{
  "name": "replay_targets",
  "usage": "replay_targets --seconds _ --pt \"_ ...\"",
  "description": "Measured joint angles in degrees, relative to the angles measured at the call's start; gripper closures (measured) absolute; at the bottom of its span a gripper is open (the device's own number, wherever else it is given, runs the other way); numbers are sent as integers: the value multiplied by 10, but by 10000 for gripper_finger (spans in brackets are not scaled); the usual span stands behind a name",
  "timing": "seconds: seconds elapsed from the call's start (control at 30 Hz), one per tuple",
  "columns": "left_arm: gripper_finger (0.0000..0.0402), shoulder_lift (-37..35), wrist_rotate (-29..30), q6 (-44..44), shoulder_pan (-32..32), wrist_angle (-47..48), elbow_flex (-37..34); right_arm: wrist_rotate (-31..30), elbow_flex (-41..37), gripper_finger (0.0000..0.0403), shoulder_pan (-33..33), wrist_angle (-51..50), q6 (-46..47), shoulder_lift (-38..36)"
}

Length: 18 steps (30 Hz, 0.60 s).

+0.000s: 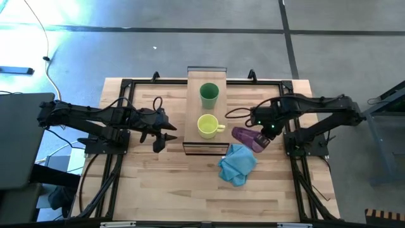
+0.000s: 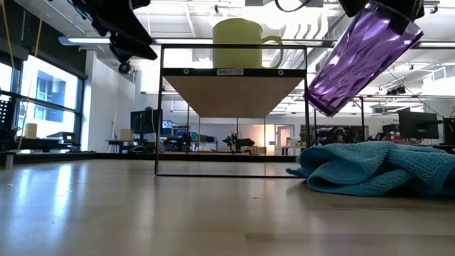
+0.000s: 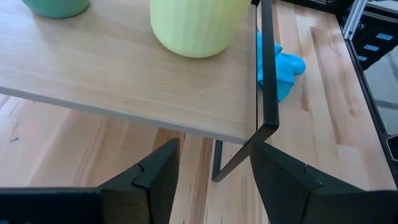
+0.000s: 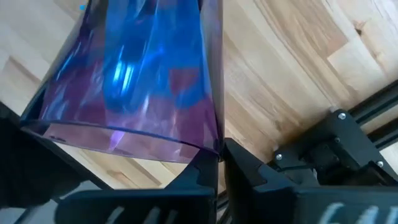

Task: Stack small to large cups/mugs on shelf
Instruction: Put the violet cup on the shelf

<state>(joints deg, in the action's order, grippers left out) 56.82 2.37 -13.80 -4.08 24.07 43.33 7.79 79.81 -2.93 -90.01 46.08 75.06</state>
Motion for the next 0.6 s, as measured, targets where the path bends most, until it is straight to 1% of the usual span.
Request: replay_targets --seconds 0.17,0.33,0.47,0.6 --pt "218 0 -4 5 0 1 0 3 0 402 11 0 3 5" --pt "218 0 -4 5 0 12 0 4 0 402 15 0 34 7" --pt "218 0 -4 5 0 17 0 6 0 403 14 0 89 7" --pt "218 0 -4 5 0 17 0 26 0 403 -1 0 141 15"
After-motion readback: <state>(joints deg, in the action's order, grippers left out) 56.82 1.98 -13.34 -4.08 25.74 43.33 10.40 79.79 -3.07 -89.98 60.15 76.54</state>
